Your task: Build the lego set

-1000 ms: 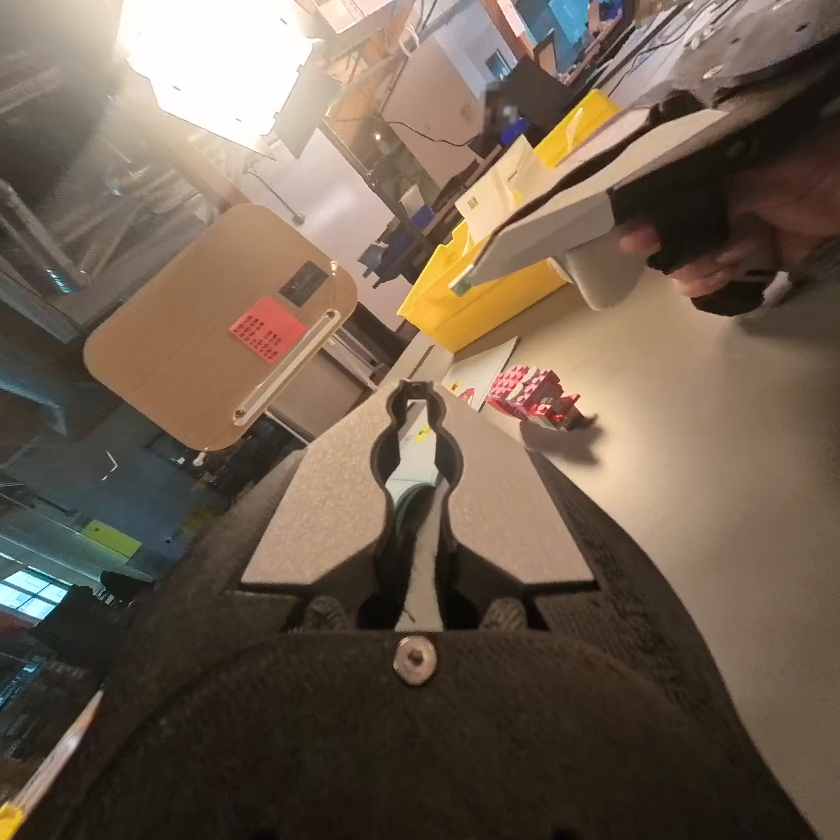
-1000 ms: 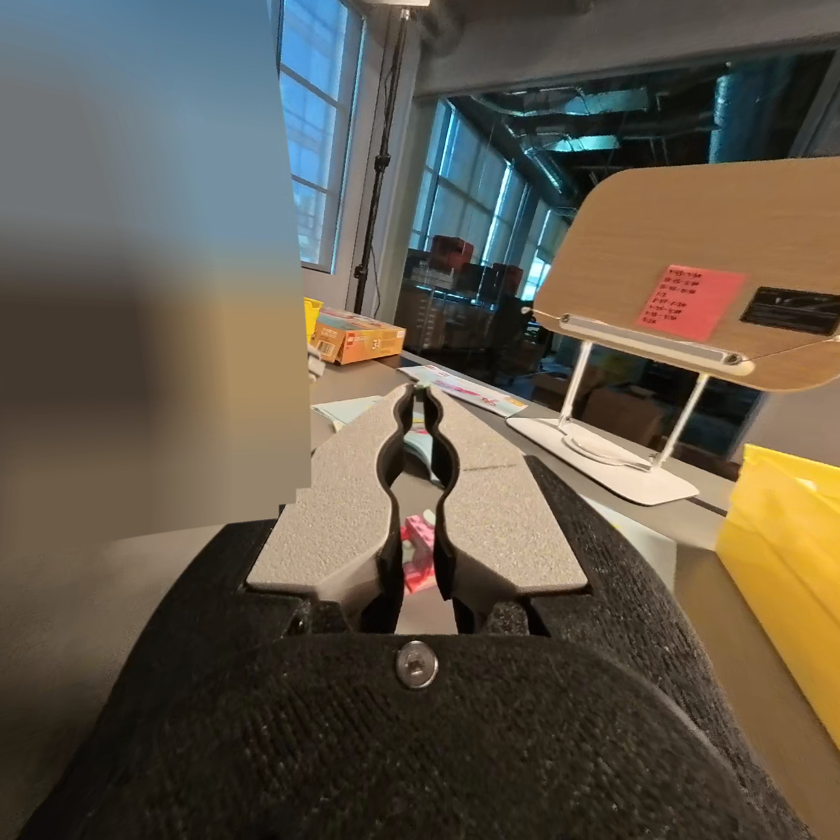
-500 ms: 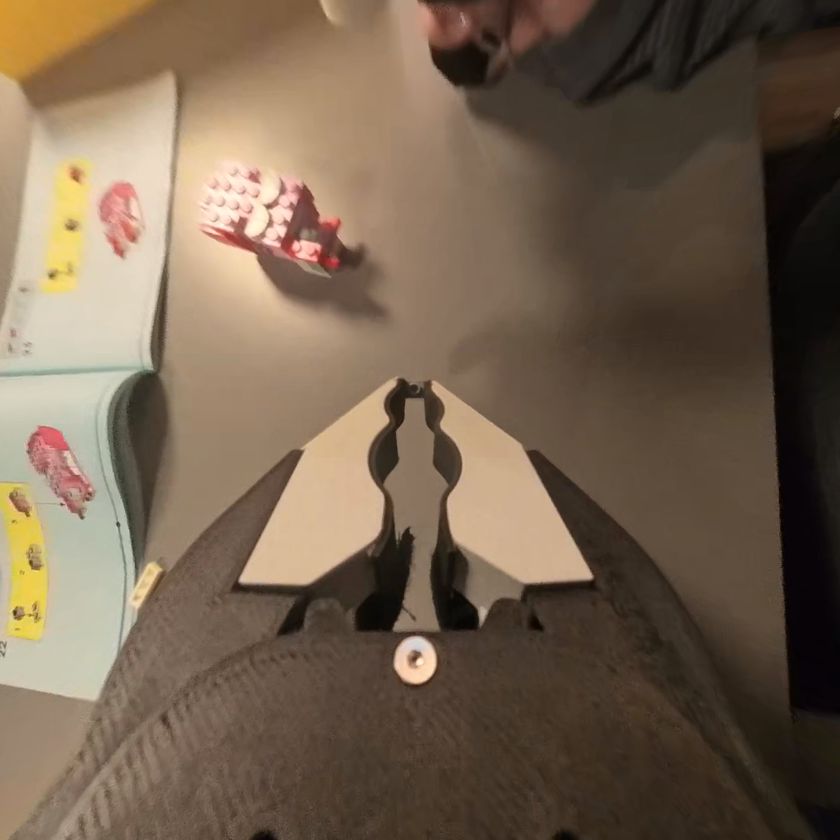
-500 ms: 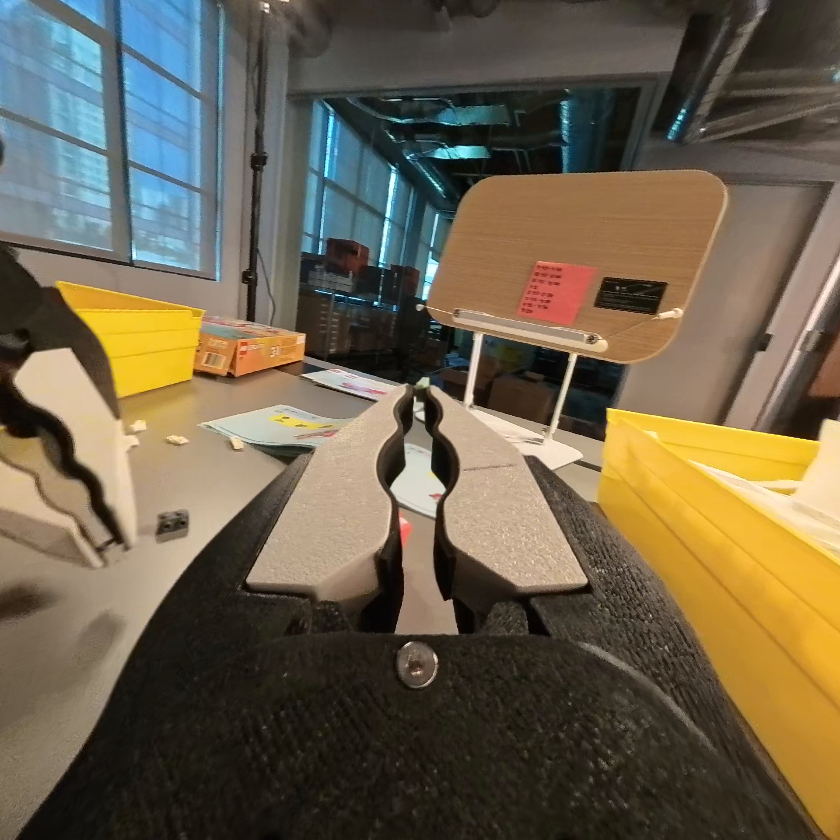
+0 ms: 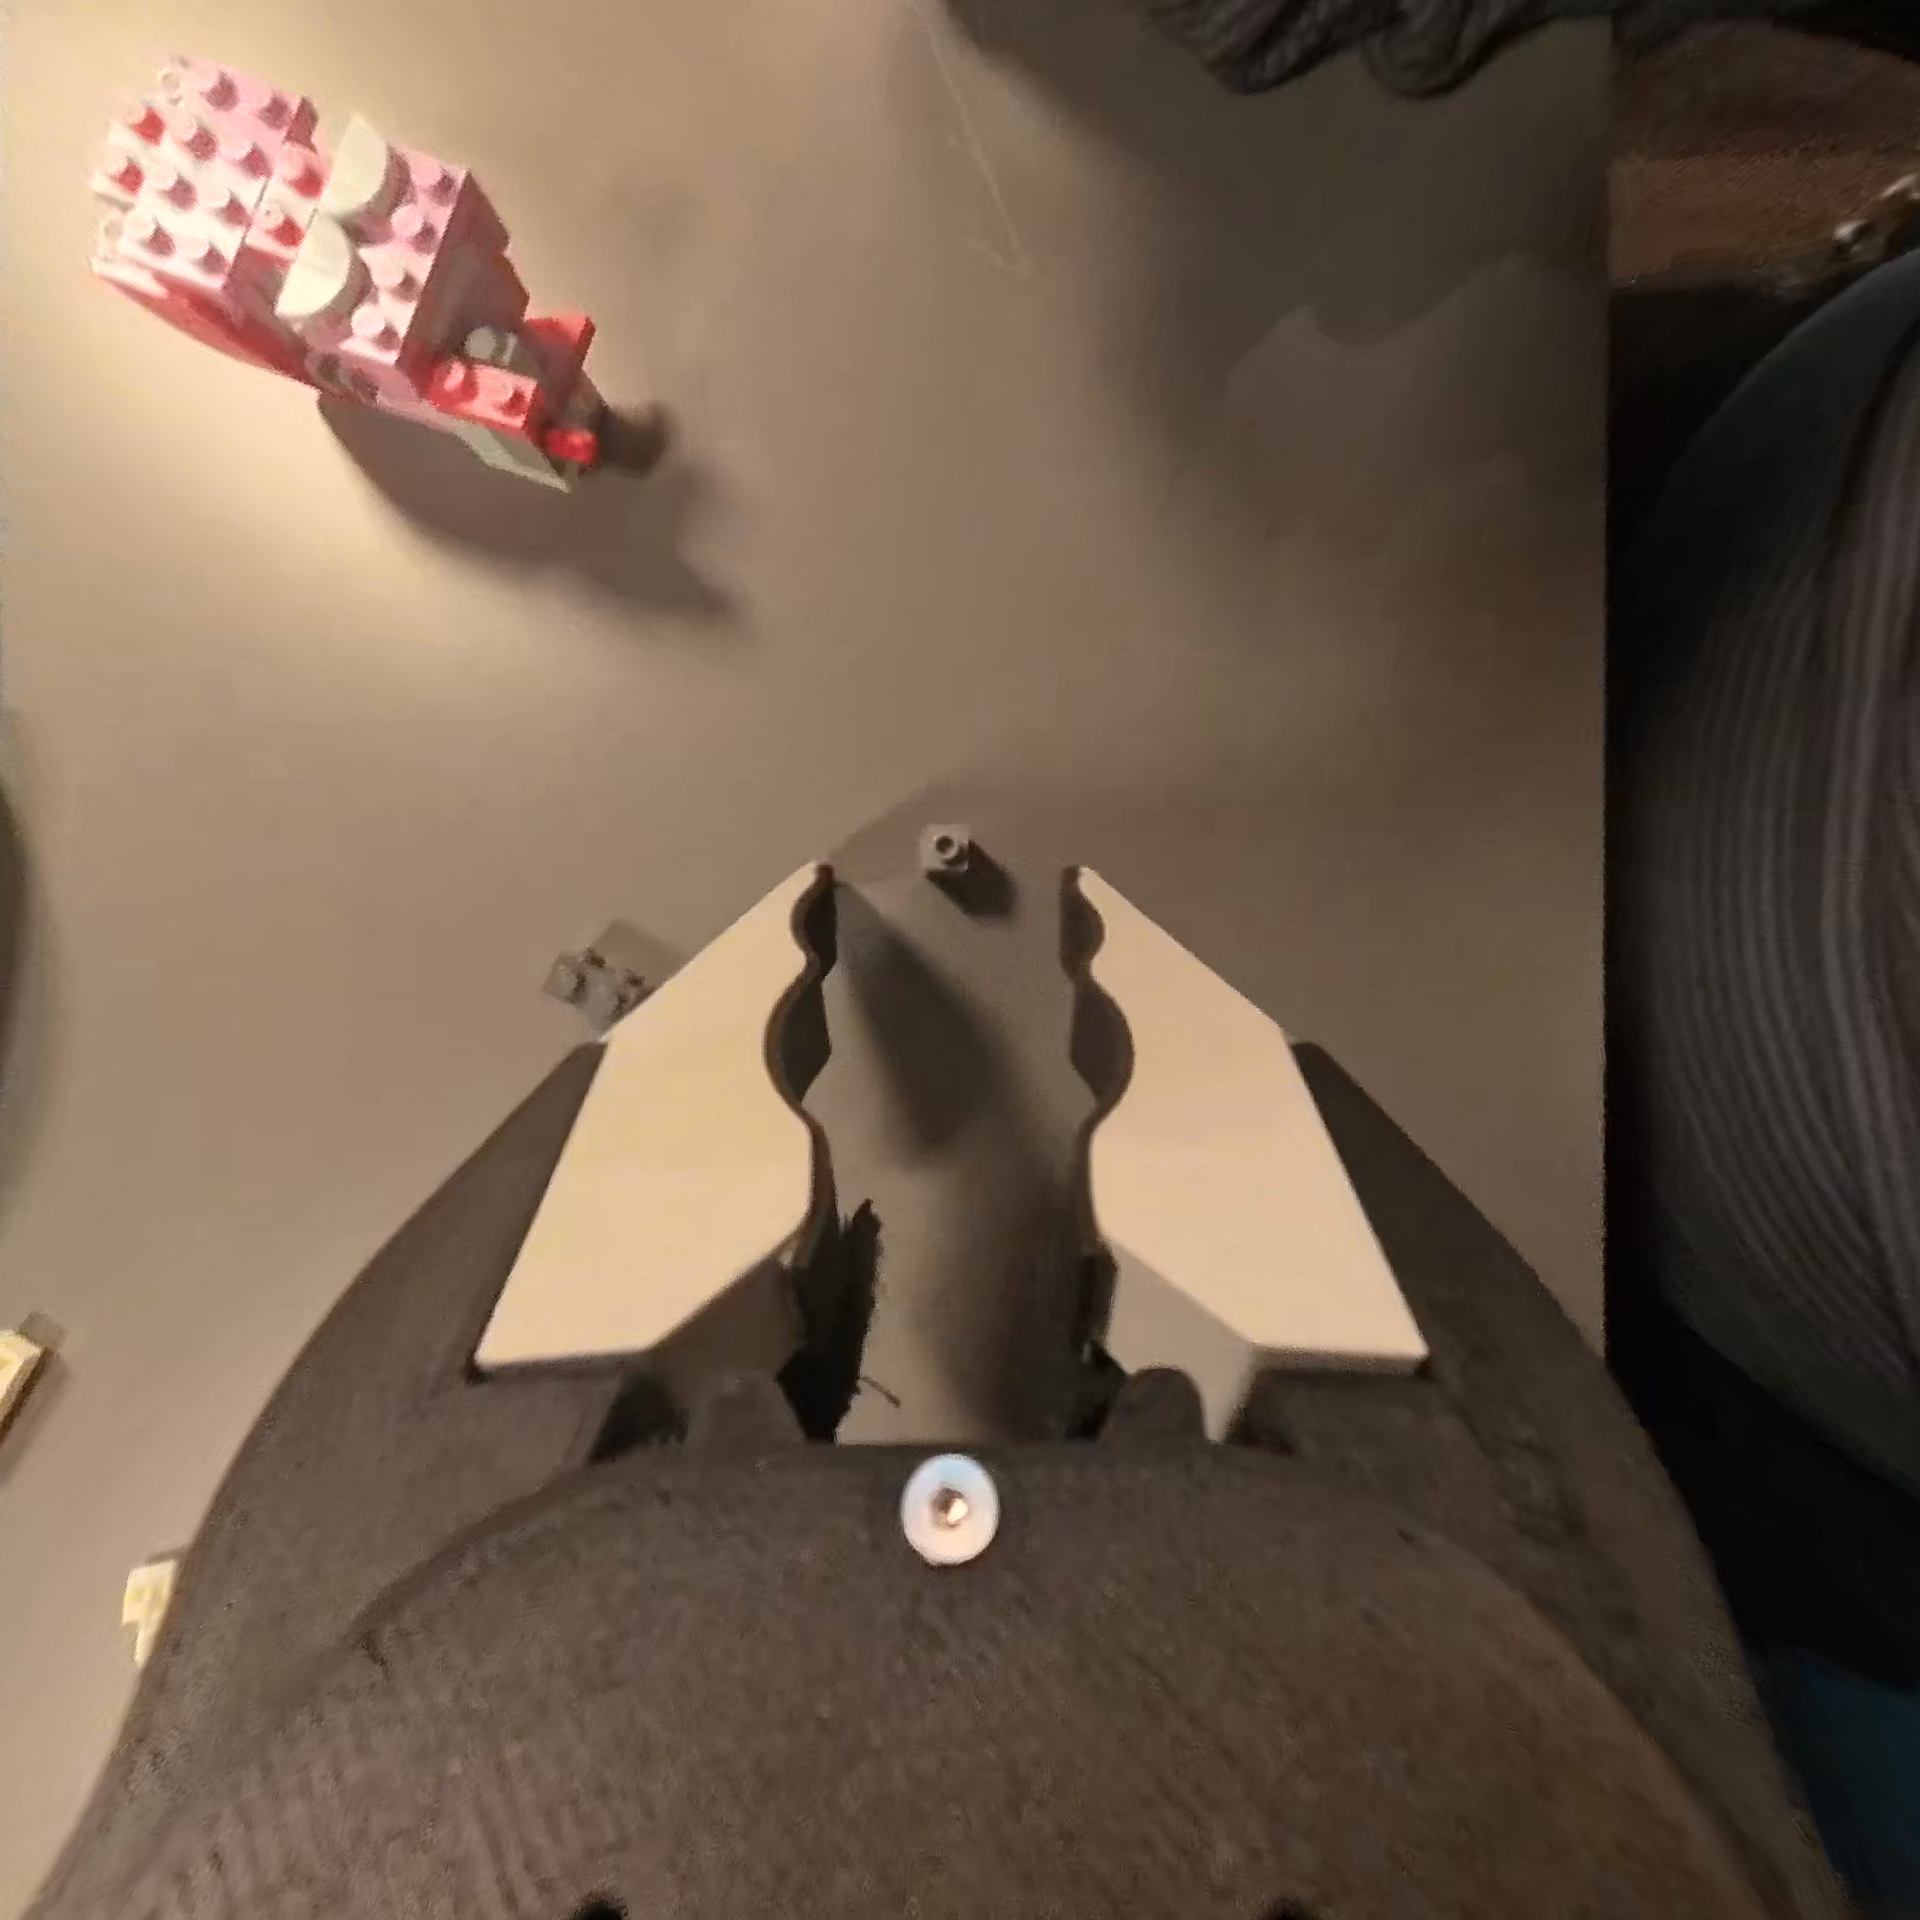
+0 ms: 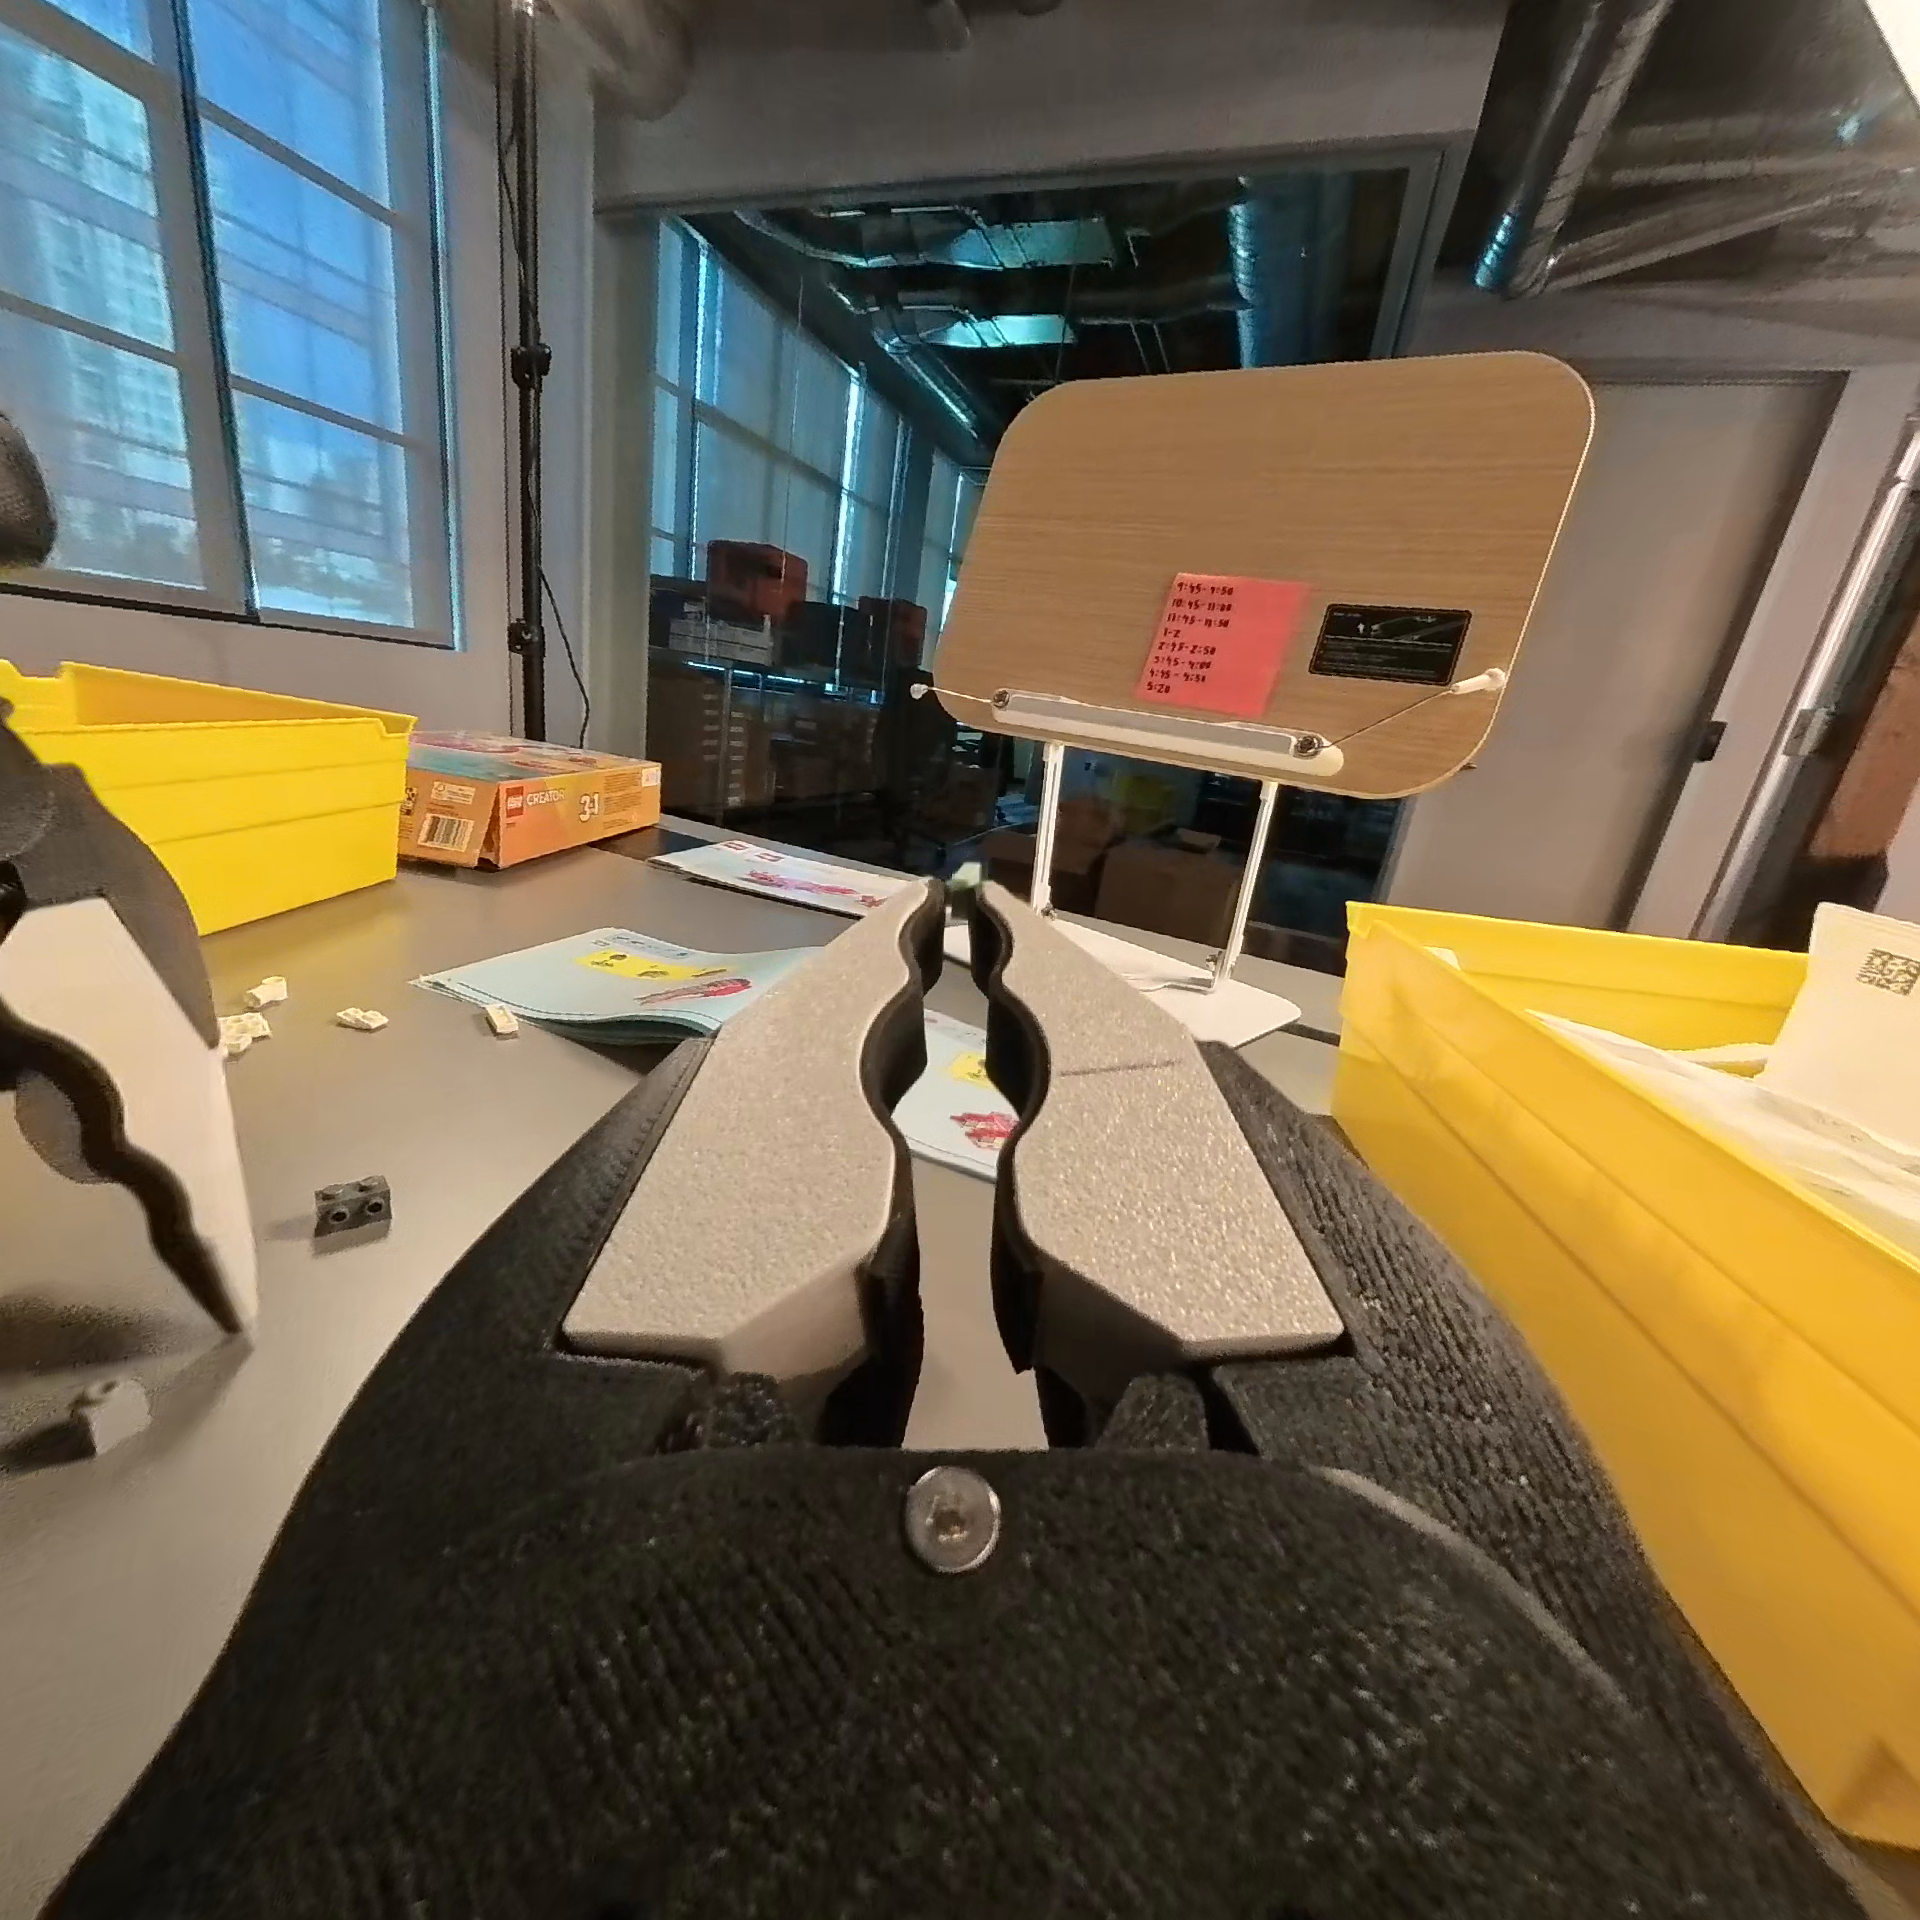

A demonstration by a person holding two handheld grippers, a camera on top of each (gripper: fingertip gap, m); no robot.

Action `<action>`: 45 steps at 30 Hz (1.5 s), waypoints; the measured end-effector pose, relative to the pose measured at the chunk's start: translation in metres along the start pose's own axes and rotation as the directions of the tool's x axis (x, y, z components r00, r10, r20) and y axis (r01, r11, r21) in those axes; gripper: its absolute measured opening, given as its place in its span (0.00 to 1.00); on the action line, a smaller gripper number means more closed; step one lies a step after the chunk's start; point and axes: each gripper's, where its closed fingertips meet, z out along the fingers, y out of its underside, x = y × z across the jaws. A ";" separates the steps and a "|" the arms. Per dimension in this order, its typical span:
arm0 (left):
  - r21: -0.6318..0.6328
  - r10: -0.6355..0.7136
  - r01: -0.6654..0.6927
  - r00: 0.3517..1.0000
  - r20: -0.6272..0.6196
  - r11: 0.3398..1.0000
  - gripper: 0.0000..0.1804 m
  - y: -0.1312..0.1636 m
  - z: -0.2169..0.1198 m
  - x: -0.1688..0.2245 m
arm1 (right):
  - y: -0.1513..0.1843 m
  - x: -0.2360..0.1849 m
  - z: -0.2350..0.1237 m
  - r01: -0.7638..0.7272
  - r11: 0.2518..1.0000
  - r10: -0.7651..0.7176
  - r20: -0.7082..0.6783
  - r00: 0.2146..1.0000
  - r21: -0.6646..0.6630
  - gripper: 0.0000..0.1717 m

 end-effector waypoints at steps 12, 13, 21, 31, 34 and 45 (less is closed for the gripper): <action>0.092 -0.073 0.065 0.993 0.092 0.994 0.29 0.002 -0.003 -0.020 | 0.001 0.001 -0.003 -0.010 1.000 0.010 0.010 1.000 -0.012 0.01; 0.102 -0.105 0.094 0.989 0.102 0.990 0.29 0.003 -0.004 -0.023 | 0.002 0.001 -0.003 -0.013 1.000 0.013 0.011 1.000 -0.012 0.01; 0.380 -0.517 0.412 0.823 0.235 0.828 0.26 -0.001 -0.021 -0.026 | 0.004 -0.006 0.000 -0.020 1.000 0.021 0.047 0.999 -0.021 0.01; 0.336 -0.480 0.358 0.765 0.428 0.871 0.35 0.002 -0.010 -0.027 | 0.005 -0.014 0.002 -0.013 1.000 0.016 0.086 0.996 -0.027 0.01; 0.299 -0.454 0.345 0.733 0.507 0.890 0.33 0.016 -0.019 -0.032 | 0.005 -0.015 0.004 -0.021 0.999 0.023 0.088 0.996 -0.031 0.01; 0.249 -0.255 0.183 0.920 0.297 0.951 0.20 0.001 -0.014 -0.012 | 0.005 -0.017 0.004 -0.025 0.999 0.028 0.104 0.994 -0.030 0.01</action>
